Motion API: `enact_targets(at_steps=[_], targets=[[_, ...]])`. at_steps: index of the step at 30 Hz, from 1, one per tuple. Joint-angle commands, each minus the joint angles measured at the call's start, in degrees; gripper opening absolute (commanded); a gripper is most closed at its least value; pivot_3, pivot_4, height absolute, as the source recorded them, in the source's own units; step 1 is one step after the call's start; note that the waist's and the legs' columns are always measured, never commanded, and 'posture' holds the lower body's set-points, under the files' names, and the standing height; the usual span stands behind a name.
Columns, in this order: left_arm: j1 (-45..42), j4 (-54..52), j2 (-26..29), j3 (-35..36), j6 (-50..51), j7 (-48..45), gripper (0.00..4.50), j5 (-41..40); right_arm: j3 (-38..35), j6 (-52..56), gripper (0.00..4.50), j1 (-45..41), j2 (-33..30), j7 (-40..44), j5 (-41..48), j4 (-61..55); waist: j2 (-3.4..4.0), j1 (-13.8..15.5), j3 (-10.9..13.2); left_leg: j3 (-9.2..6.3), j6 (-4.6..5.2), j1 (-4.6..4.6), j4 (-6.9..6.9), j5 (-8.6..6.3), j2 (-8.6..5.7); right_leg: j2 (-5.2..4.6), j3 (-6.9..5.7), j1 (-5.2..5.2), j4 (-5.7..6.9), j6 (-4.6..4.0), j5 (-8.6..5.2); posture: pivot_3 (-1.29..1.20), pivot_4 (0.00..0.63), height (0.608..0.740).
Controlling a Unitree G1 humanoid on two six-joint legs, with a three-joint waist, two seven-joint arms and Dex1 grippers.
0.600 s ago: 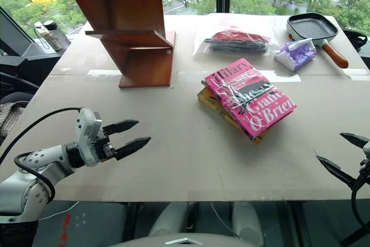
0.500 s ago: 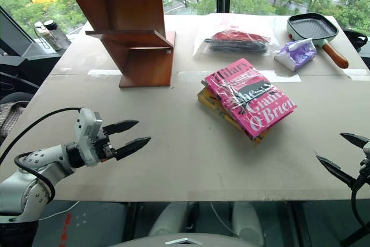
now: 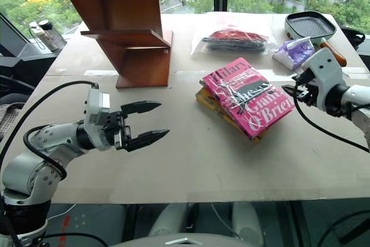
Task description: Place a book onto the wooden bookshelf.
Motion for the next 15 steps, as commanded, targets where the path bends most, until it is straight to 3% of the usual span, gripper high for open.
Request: enact_targets(at_steps=[1,8,15], targets=[[0.47,-3.05,0.88,1.35,-0.98,-0.83,4.50,-1.75,9.17,-4.35,0.03,-6.44,-0.04,0.81,-10.10,7.81,0.01,0.01,0.01,0.00,0.00,0.01,-0.03,0.00,0.00,0.00,0.00,-0.01,0.00,0.00,0.00,0.00,0.150,0.740],[5.36,-6.55,1.02,2.17,-1.34,-0.42,4.50,-2.08,17.14,-13.84,0.03,-14.85,3.66,5.61,-19.78,20.80,0.02,-0.05,0.02,0.03,-0.01,-0.02,-0.04,0.00,0.00,0.00,0.03,-0.04,-0.03,0.00,0.00,0.00,0.150,0.740],[10.52,-7.49,0.60,3.53,-2.97,0.54,4.50,-1.30,19.04,-15.02,0.03,-16.98,7.59,11.28,-22.22,22.57,0.04,-0.14,0.03,0.00,0.00,0.00,-0.06,0.00,0.01,0.02,0.02,-0.05,0.00,0.00,0.00,0.00,0.150,0.740]])
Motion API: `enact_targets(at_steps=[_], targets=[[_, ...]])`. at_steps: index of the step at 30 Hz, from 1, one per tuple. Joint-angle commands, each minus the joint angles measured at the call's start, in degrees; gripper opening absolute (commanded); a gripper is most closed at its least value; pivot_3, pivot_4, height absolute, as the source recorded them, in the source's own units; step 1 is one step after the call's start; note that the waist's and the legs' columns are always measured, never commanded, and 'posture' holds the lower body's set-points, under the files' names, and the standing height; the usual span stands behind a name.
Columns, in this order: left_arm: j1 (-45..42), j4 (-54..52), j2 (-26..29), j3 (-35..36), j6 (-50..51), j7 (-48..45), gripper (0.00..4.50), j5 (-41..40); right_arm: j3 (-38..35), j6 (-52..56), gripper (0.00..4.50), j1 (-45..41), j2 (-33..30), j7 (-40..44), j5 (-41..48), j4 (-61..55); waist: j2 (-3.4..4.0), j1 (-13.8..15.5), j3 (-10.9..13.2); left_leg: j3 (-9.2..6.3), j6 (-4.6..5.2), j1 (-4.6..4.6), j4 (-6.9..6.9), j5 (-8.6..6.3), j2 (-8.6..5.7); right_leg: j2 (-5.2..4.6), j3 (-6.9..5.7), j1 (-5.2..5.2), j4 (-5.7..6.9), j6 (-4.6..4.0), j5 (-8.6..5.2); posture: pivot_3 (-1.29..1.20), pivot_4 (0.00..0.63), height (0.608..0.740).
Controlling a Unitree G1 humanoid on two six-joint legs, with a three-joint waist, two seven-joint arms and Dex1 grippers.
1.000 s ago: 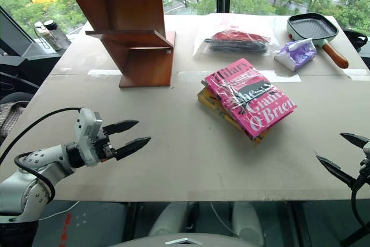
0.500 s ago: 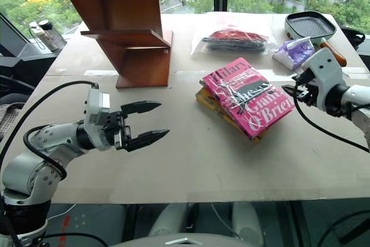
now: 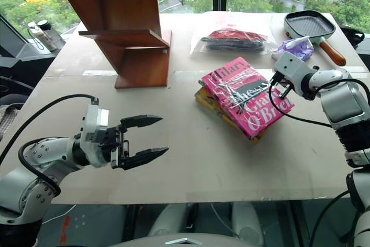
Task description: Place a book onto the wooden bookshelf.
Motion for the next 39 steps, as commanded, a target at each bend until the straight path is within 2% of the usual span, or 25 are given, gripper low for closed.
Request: enact_targets(at_steps=[1,8,13,15,17,21,22,23,26,27,28,29,30,32,36,39], targets=[[1.40,-2.11,0.06,1.62,-2.11,0.25,4.50,0.09,0.08,-0.30,0.03,-1.38,1.40,2.60,-1.39,-1.58,0.00,-0.01,0.00,0.01,0.00,0.00,0.00,0.00,0.00,0.00,0.01,0.00,0.00,0.00,0.00,0.00,0.150,0.740],[3.89,-2.31,-0.08,1.59,-2.46,1.74,4.50,-0.05,1.40,0.41,0.03,-1.10,5.95,3.63,-3.99,-4.57,0.02,0.00,0.01,-0.01,-0.01,0.01,0.00,0.00,0.00,-0.01,0.00,-0.01,0.02,0.00,0.00,0.00,0.150,0.740],[5.74,-2.60,-1.55,0.70,1.21,8.14,4.50,-0.44,0.07,1.04,0.03,-0.28,7.58,2.65,-4.75,-6.06,0.04,0.01,0.02,-0.01,-0.01,0.01,0.00,0.00,-0.01,-0.01,0.01,-0.02,0.04,0.00,0.00,0.00,0.150,0.740],[5.17,-2.64,-2.30,-0.05,4.81,11.88,4.50,-2.21,-3.23,-0.91,0.03,1.23,6.85,2.06,-3.44,-6.28,0.04,0.33,0.02,-0.04,0.00,0.01,0.00,0.00,-0.02,-0.02,-0.01,-0.02,0.04,0.00,0.00,0.00,0.150,0.740],[3.63,-2.43,-2.85,-0.67,9.85,16.57,4.50,-4.34,-9.95,-4.20,0.03,4.00,7.22,2.69,1.79,-7.47,0.04,0.65,0.02,-0.09,0.00,0.00,0.00,0.00,-0.04,-0.03,-0.05,0.00,0.04,0.00,0.00,0.00,0.150,0.740],[-5.31,3.40,-5.92,-0.91,25.99,29.34,4.50,-18.42,-22.43,-6.66,0.03,14.22,2.00,8.21,9.77,-13.10,0.05,1.47,0.02,-0.13,0.12,-0.02,0.02,-0.07,-0.08,-0.05,-0.07,0.02,0.07,0.01,0.01,0.00,0.150,0.740],[-8.08,6.22,-7.03,-0.63,29.13,32.47,4.50,-22.05,-25.97,-7.85,0.53,17.85,1.19,10.28,12.51,-15.07,0.07,1.78,0.01,-0.16,0.13,-0.01,0.03,-0.08,-0.09,-0.06,-0.08,0.03,0.09,0.01,0.01,0.00,0.150,0.740],[-10.75,9.23,-8.18,-0.30,31.85,35.24,4.50,-25.26,-29.79,-7.36,0.61,21.37,0.95,12.14,16.12,-17.64,0.06,1.98,0.00,-0.21,0.20,-0.01,0.04,-0.12,-0.10,-0.05,-0.14,0.05,0.09,0.01,0.01,0.00,0.150,0.740],[-19.47,20.94,-11.14,0.03,39.82,42.59,4.50,-33.85,-42.46,-5.71,1.91,33.90,0.80,18.73,27.09,-26.48,0.06,1.66,0.00,-0.28,0.21,0.00,0.06,-0.12,-0.09,-0.01,-0.21,0.09,0.15,0.02,0.01,0.00,0.150,0.740],[-21.57,23.90,-11.96,0.16,41.39,44.18,4.50,-35.55,-44.80,-5.91,2.30,37.11,0.32,19.79,28.33,-28.28,0.08,1.46,-0.01,-0.29,0.21,0.01,0.08,-0.12,-0.08,0.01,-0.21,0.08,0.19,0.02,0.01,0.00,0.150,0.740],[-24.94,28.95,-13.30,0.37,43.06,45.86,4.50,-37.13,-47.97,-7.22,2.99,41.20,0.30,21.04,29.06,-30.50,0.09,1.45,-0.02,-0.22,0.21,0.06,0.10,-0.12,-0.08,0.01,-0.11,0.07,0.25,0.02,0.01,0.00,0.150,0.740],[-28.70,34.30,-14.75,0.51,44.24,46.35,4.50,-37.91,-51.71,-6.45,3.22,44.34,1.05,21.19,31.41,-33.23,0.07,-0.44,-0.03,-0.21,0.21,0.07,0.10,-0.12,-0.08,0.02,-0.11,0.07,0.25,0.02,0.01,0.00,0.150,0.740],[-31.97,39.04,-15.87,0.63,45.14,46.88,4.50,-38.22,-54.91,-5.17,3.85,46.96,1.71,21.54,34.09,-35.83,0.11,-0.63,-0.05,0.09,0.21,0.28,0.11,-0.12,-0.07,0.05,0.22,0.08,0.34,0.04,0.03,0.00,0.150,0.740],[-36.53,45.34,-17.20,0.43,46.86,46.97,4.50,-37.77,-58.92,-3.38,4.47,50.90,2.47,21.88,38.01,-39.74,0.11,0.18,-0.11,-0.12,0.23,0.32,0.23,-0.12,-0.20,0.09,-0.01,0.22,0.47,0.04,0.02,0.00,0.150,0.740],[-45.06,57.37,-20.76,-0.63,48.17,44.74,4.50,-32.85,-64.62,-0.65,4.47,59.87,3.53,21.60,44.07,-45.80,0.03,0.43,-0.12,-0.22,0.20,0.31,0.42,-0.10,-0.31,0.05,-0.05,0.28,0.64,0.05,0.00,0.00,0.150,0.740],[-49.01,63.84,-23.14,-1.88,47.84,40.88,4.50,-28.05,-65.76,-1.41,4.47,61.63,4.28,19.65,46.27,-46.74,-0.01,-0.06,-0.14,-0.16,0.19,0.30,0.58,-0.10,-0.32,0.05,-0.02,0.32,0.59,0.06,0.01,0.00,0.150,0.740]])
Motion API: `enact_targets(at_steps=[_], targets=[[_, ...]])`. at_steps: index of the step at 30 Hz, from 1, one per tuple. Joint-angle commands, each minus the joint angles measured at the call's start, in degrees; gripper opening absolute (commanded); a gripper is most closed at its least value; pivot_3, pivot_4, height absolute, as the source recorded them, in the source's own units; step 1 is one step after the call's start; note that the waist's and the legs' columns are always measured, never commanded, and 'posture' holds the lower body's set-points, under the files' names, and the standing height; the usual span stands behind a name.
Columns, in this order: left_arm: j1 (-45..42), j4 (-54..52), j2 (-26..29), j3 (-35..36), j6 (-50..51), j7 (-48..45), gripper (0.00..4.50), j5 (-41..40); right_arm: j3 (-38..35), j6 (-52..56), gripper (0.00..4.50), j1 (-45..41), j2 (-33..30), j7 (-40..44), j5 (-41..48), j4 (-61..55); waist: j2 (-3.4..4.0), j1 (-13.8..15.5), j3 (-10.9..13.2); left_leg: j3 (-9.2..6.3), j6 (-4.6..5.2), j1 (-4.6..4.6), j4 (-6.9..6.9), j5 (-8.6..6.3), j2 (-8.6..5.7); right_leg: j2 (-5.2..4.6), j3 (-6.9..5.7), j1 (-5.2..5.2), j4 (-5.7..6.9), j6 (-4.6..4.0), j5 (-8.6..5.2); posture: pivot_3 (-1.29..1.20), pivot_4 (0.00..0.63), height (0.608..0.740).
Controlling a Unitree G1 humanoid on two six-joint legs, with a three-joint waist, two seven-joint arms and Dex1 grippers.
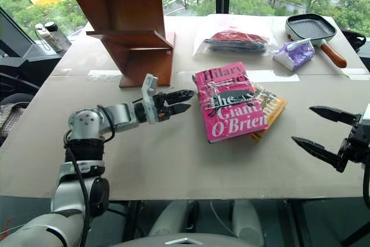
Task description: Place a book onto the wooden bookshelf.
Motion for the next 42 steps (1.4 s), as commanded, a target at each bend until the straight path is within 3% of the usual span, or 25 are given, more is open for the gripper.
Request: enact_targets(at_steps=[1,13,16,21,23,28,36,39,42], targets=[[-3.70,6.60,-2.13,-1.25,-0.30,-5.04,4.50,4.82,-2.61,-0.62,4.47,0.07,0.37,-2.15,3.33,-2.09,0.00,-0.21,0.00,0.05,0.00,0.00,0.02,0.00,0.00,0.00,0.05,0.00,0.00,0.00,0.00,0.00,0.150,0.740],[-12.24,22.95,-7.78,-6.54,-7.53,-24.25,4.50,23.63,-0.45,-2.56,4.47,0.17,-0.12,-7.66,4.09,-5.85,-0.05,0.45,0.03,-0.06,-0.21,-0.10,0.06,0.12,0.05,-0.02,-0.06,-0.01,-0.04,0.01,-0.01,0.00,0.150,0.740],[-12.32,24.12,-8.54,-5.75,-8.50,-27.09,3.62,25.88,-1.20,-2.72,4.50,1.27,-0.19,-7.82,4.11,-6.18,-0.07,0.74,0.04,-0.09,-0.14,-0.13,0.08,0.07,0.05,-0.04,-0.09,-0.01,-0.04,0.02,-0.01,0.00,0.150,0.740],[-11.59,24.31,-8.91,-4.59,-7.46,-31.08,1.20,27.92,-0.04,-3.00,4.50,1.27,-0.72,-8.60,3.57,-6.18,-0.08,0.70,0.05,-0.13,-0.05,-0.17,0.09,0.02,0.06,-0.04,-0.11,-0.02,-0.04,0.03,-0.01,0.00,0.150,0.740],[-11.00,23.36,-8.78,-4.47,-7.28,-32.54,0.61,28.59,0.78,-3.06,4.50,1.01,-0.88,-9.01,3.34,-6.25,-0.08,0.69,0.05,-0.13,-0.04,-0.17,0.09,0.02,0.06,-0.04,-0.12,-0.02,-0.04,0.03,-0.01,0.00,0.150,0.740],[-7.77,11.35,-5.19,0.44,-1.53,-34.66,0.60,23.78,3.30,-2.98,4.50,-1.98,-1.35,-10.98,4.19,-6.19,-0.11,-0.01,0.07,-0.11,-0.10,-0.18,0.09,0.05,0.13,-0.03,-0.09,-0.06,-0.02,0.03,-0.01,0.00,0.150,0.740],[-14.38,-4.47,-2.32,13.95,6.29,-20.76,0.60,16.32,9.22,-5.23,4.50,-11.41,0.93,-14.11,4.69,-0.71,-0.35,0.61,0.23,-0.15,-0.23,-0.30,0.15,0.12,0.17,-0.06,-0.11,-0.18,0.09,0.03,-0.01,0.00,0.150,0.740],[-16.38,-16.08,1.41,8.38,1.77,-20.97,0.60,19.92,12.52,-6.50,4.50,-16.77,1.88,-14.95,4.15,2.98,-0.39,0.50,0.27,-0.09,-0.27,-0.33,0.21,0.14,0.12,-0.09,-0.06,-0.19,0.07,0.03,-0.01,0.00,0.150,0.740],[-18.17,-30.30,9.28,-4.99,-14.00,-26.22,0.60,32.11,13.93,-7.33,4.50,-22.64,2.94,-14.94,5.22,7.82,-0.39,0.25,0.31,-0.05,-0.29,-0.33,0.15,0.14,0.14,-0.07,-0.01,-0.23,0.07,0.03,0.00,0.00,0.150,0.740]])
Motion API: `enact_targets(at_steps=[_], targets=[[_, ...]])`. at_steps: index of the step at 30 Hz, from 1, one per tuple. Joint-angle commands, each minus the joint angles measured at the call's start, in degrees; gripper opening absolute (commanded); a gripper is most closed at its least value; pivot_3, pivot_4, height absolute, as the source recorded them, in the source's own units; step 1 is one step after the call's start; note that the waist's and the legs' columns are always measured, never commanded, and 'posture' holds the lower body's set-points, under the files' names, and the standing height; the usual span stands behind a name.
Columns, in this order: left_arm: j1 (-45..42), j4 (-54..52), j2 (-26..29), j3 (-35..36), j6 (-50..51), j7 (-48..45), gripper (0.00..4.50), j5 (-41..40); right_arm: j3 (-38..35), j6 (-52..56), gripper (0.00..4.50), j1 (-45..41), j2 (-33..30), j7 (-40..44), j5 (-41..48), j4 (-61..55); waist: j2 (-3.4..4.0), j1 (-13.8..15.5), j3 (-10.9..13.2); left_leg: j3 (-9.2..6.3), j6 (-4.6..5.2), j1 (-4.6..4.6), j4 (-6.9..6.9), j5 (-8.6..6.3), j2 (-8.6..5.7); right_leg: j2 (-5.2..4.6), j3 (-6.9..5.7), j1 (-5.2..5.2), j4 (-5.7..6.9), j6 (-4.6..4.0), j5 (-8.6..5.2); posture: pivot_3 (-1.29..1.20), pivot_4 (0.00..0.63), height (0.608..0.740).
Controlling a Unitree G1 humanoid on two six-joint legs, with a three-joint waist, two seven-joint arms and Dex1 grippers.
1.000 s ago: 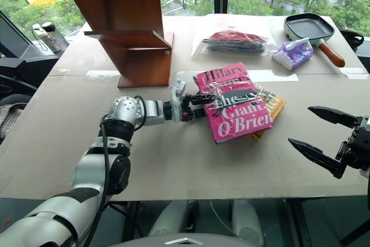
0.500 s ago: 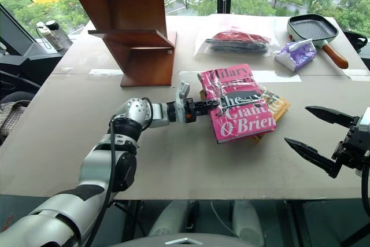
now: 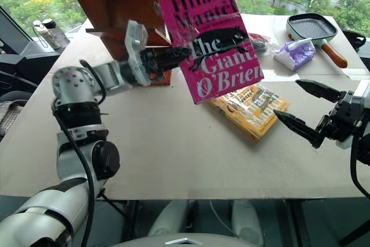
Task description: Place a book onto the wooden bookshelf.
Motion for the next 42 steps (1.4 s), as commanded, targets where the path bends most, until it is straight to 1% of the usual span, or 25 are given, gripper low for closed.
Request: enact_targets(at_steps=[1,2,4,5,7,12,14,17,21,23,25,27,32,36,41,42], targets=[[-3.44,-15.17,7.37,-12.51,-17.69,-5.97,0.60,12.14,0.62,-2.03,4.50,-5.00,0.50,-0.27,1.29,3.94,0.04,-0.01,0.00,0.03,-0.01,0.05,-0.06,0.00,0.00,0.00,0.04,0.00,-0.01,-0.01,0.00,0.00,0.150,0.740],[-4.35,-17.12,10.64,-17.17,-26.45,-7.54,0.60,19.42,0.99,-2.49,4.50,-6.28,0.41,0.34,0.94,5.77,0.04,0.02,0.00,0.03,-0.01,0.05,-0.09,0.01,0.00,0.01,0.04,0.00,-0.03,-0.01,0.00,0.00,0.150,0.740],[-5.50,-17.86,14.95,-23.01,-39.77,-9.36,0.60,29.88,1.77,-3.27,4.50,-7.98,0.34,1.04,0.20,8.07,0.06,0.06,0.01,0.05,-0.02,0.05,-0.16,0.01,0.00,0.02,0.05,-0.01,-0.10,-0.03,0.00,0.00,0.150,0.740],[-7.18,-16.48,17.06,-25.36,-47.33,-9.50,0.60,35.67,2.13,-3.89,4.50,-9.00,0.36,1.61,-0.21,9.58,0.08,0.10,-0.01,0.10,-0.02,0.09,-0.29,0.01,-0.01,0.01,0.09,0.00,-0.20,-0.04,0.01,0.00,0.150,0.740],[-10.99,-12.66,20.43,-27.68,-58.49,-10.32,0.60,43.61,3.06,-5.21,4.50,-11.23,0.69,2.40,-0.87,12.15,0.05,0.13,0.02,0.11,-0.01,0.09,-0.36,0.01,-0.01,0.02,0.08,0.00,-0.29,-0.04,0.01,0.00,0.150,0.740],[-16.36,-2.35,26.63,-29.95,-69.47,-14.31,0.60,53.47,5.62,-8.16,4.50,-15.22,2.20,3.52,-2.69,16.53,0.11,-0.35,0.03,0.15,0.03,0.05,-0.47,0.00,-0.01,0.05,0.08,-0.01,-0.48,-0.02,0.00,0.00,0.150,0.740],[-19.19,2.83,29.48,-32.04,-69.86,-16.58,0.60,58.93,6.30,-9.45,4.50,-16.42,2.49,4.42,-3.43,18.07,0.07,-0.35,0.08,0.15,0.04,0.06,-0.57,0.00,-0.02,0.05,0.07,-0.04,-0.49,-0.01,0.00,0.00,0.150,0.740],[-21.66,9.04,31.84,-34.32,-67.47,-19.05,0.60,64.95,6.75,-10.90,4.50,-18.03,2.81,4.75,-4.11,19.55,0.13,-0.48,0.21,0.16,0.06,0.03,-0.59,0.00,-0.10,0.09,0.03,-0.07,-0.46,0.01,-0.01,0.00,0.150,0.740],[-21.08,15.31,35.09,-39.34,-66.06,-25.90,0.60,73.33,6.75,-12.33,4.50,-20.21,2.72,5.25,-4.61,20.83,0.15,-0.76,0.23,0.17,0.22,0.03,-0.60,-0.09,-0.11,0.11,0.02,-0.08,-0.43,0.05,-0.04,0.00,0.150,0.740],[-20.02,15.81,36.05,-40.21,-65.75,-30.19,0.60,74.42,6.99,-12.44,4.50,-20.47,2.26,5.75,-4.71,20.55,0.09,-0.88,0.26,0.16,0.18,0.01,-0.59,-0.07,-0.10,0.11,-0.03,-0.08,-0.43,0.05,-0.04,0.00,0.150,0.740],[-19.71,16.47,35.49,-40.17,-64.62,-32.56,0.60,74.80,6.61,-11.81,4.50,-20.71,1.70,5.95,-3.93,19.66,0.10,-1.27,0.26,0.15,0.16,0.02,-0.59,-0.05,-0.09,0.09,0.01,-0.08,-0.42,0.05,-0.04,0.00,0.150,0.740],[-19.57,18.59,34.98,-40.78,-65.59,-33.58,0.60,76.09,6.19,-11.30,4.50,-20.74,1.24,6.02,-3.26,18.66,0.14,-1.99,0.24,0.16,0.24,0.09,-0.59,-0.10,-0.08,0.09,0.04,-0.08,-0.33,0.05,-0.04,0.00,0.150,0.740],[-19.95,24.01,31.16,-41.36,-64.93,-34.31,0.60,78.06,5.40,-10.54,4.50,-19.95,0.42,5.86,-2.25,16.92,0.21,-2.09,0.20,0.28,0.30,0.50,-0.57,-0.13,-0.06,0.11,0.19,-0.03,0.33,0.06,-0.08,0.00,0.150,0.740],[-19.29,19.48,29.13,-41.73,-60.29,-37.48,0.60,80.09,4.42,-10.33,4.50,-18.51,0.01,5.36,-1.89,15.75,0.21,-2.07,0.20,0.46,0.31,0.89,-0.54,-0.13,-0.02,0.12,0.37,0.21,0.52,0.16,-0.14,0.00,0.150,0.740],[-19.95,19.51,27.10,-41.66,-57.73,-39.83,0.60,81.11,4.40,-10.41,4.50,-17.70,0.26,4.90,-1.85,14.93,0.21,-2.02,0.20,0.56,0.32,0.88,-0.45,-0.13,0.01,0.11,0.50,0.21,0.53,0.11,-0.11,0.00,0.150,0.740],[-19.91,19.12,26.88,-41.55,-57.16,-40.31,1.10,81.29,4.40,-10.48,4.50,-17.55,0.28,4.87,-1.82,14.86,0.21,-2.01,0.20,0.56,0.32,0.88,-0.45,-0.13,0.01,0.11,0.50,0.21,0.53,0.11,-0.11,0.00,0.150,0.740]])
